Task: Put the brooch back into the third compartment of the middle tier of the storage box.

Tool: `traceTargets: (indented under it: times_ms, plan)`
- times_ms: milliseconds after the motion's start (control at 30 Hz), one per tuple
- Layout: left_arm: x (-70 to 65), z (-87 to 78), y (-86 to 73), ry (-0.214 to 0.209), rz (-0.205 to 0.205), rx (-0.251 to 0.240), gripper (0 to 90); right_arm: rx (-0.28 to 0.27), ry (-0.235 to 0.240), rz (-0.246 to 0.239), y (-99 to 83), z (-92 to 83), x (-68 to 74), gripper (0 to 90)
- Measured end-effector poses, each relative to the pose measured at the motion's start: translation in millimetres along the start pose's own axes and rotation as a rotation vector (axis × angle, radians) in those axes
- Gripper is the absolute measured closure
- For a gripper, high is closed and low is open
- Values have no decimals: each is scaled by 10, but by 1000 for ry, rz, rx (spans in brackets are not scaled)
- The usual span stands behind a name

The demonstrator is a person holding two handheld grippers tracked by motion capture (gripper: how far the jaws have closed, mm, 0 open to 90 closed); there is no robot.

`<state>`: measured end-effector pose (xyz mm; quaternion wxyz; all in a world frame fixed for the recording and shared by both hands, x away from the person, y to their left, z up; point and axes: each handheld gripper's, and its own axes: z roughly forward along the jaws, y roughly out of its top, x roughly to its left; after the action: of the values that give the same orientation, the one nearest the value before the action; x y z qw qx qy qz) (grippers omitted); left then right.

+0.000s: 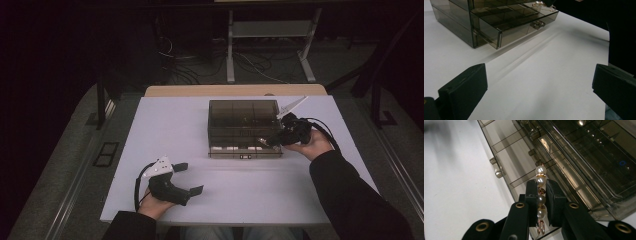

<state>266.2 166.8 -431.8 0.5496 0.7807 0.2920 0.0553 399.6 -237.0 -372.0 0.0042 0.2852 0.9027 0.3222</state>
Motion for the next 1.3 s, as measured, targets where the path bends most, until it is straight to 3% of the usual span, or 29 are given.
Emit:
traceTargets:
  times_ms: [367,933,1300]
  plan:
    - [-1,0,1,-2,1,0,0,24,-3,-13,2,112,-15,799]
    - [-1,5,0,-3,0,3,0,45,-5,7,-58,202,-44,797]
    - [-7,6,1,-4,1,1,0,23,-26,9,-56,151,10,691]
